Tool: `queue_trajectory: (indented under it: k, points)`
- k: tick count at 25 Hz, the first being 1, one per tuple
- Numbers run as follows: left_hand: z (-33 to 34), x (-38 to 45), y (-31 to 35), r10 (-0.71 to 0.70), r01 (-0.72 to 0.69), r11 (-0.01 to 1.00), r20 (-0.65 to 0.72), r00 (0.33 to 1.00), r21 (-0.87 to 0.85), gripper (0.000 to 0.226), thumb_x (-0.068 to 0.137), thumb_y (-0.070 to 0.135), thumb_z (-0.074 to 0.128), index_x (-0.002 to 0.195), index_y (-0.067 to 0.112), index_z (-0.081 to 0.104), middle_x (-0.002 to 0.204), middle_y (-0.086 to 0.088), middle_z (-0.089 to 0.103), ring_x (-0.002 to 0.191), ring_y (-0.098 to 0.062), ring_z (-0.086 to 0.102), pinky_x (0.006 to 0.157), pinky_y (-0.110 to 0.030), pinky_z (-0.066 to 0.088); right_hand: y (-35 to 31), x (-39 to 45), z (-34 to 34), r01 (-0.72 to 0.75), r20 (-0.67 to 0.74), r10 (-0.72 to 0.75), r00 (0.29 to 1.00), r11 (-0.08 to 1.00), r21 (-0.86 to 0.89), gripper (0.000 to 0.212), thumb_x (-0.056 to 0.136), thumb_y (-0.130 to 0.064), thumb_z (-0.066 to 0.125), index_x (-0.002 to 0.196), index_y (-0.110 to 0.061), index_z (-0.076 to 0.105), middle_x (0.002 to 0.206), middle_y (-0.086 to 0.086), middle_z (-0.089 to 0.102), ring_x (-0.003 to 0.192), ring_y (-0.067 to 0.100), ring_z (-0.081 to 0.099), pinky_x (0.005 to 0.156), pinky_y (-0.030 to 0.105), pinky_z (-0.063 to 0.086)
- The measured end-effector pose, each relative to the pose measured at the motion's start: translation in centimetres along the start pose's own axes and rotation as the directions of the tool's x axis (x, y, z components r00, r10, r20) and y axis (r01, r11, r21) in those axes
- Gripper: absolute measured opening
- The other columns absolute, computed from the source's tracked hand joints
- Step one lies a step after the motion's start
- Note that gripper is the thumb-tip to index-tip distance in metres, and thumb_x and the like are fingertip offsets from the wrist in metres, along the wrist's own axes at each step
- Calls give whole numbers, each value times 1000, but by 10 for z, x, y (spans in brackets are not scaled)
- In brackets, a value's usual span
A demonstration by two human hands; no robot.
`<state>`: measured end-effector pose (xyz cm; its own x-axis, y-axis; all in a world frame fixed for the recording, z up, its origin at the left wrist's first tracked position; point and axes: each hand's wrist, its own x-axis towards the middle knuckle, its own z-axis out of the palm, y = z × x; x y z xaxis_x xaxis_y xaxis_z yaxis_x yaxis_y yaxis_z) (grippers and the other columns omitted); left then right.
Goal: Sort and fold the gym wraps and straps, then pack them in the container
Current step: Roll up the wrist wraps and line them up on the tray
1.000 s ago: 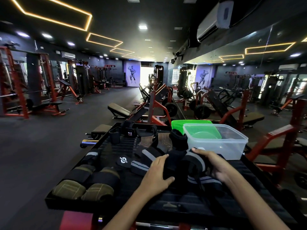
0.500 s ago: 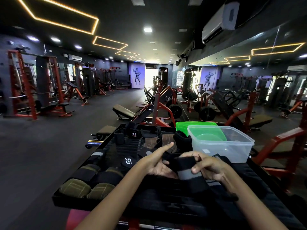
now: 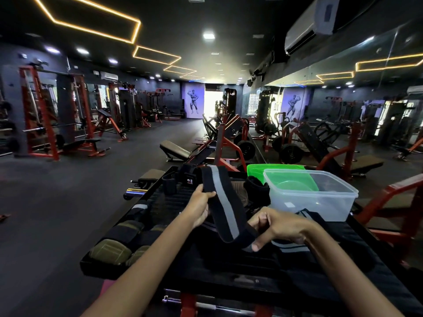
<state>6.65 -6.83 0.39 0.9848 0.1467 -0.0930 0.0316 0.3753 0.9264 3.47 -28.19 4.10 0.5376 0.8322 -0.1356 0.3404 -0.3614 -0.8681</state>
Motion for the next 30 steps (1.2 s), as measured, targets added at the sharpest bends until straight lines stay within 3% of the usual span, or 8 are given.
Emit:
queue_trajectory:
  k: [2,4,7,9,12,18,24,30]
  points:
    - [-10,7,-9,-64,64,985,-10,998,158,26,96,2,43,121,3,48,112,-15,59,95,-27,60,76,-38,53,2,5,9,-33,-63,29,998,997,-72,14,73,4,72,81,-7,74,80,6,71,77,13,63,73,21,48]
    - [-15,5,-16,-126,128,800,-45,991,586,55,92,16,54,139,0,32,131,-14,48,115,-30,53,96,-41,46,9,9,22,-63,-64,50,997,973,-220,15,76,-3,72,69,-17,71,64,-3,64,65,3,54,65,19,41]
    - [-16,-23,-20,248,-70,414,-39,968,908,68,93,21,53,147,1,15,152,-13,21,140,-26,24,112,-26,23,24,12,42,-116,-50,105,993,911,-395,12,81,-13,68,70,-16,66,60,-2,58,60,-3,47,61,19,37]
    - [-17,-63,-31,486,-363,451,117,866,815,38,90,11,55,127,13,52,132,-4,51,120,-12,47,97,-8,35,31,13,50,-128,-91,102,991,923,-363,26,80,-14,70,63,-30,61,57,-13,58,58,-8,51,59,11,39]
    - [-23,-113,-62,476,-571,470,352,806,673,16,81,25,58,93,24,69,95,11,68,92,0,62,82,-10,44,38,18,53,-99,-222,50,974,971,-215,21,70,-13,80,72,-29,66,61,-11,63,58,-3,55,62,14,42]
    - [-39,-115,-99,477,-592,365,402,782,719,25,83,14,60,105,18,70,99,27,57,99,10,56,87,-6,40,66,16,74,38,-403,1,915,995,89,27,59,-3,85,71,-16,64,64,-1,66,62,8,58,63,18,45]
    - [-37,-112,-95,509,-530,347,320,799,773,24,83,7,68,107,10,71,102,6,67,94,25,50,85,1,36,77,8,76,46,-473,-61,879,998,-43,25,70,-4,78,82,-26,73,86,-8,73,88,-4,65,79,8,45]
    - [-31,-120,-92,444,-504,304,348,826,809,24,87,22,60,104,8,71,94,1,65,84,4,57,79,-2,37,81,10,81,66,-450,-157,879,975,-211,9,81,-11,69,86,-18,72,82,-9,70,84,-2,62,76,8,43]
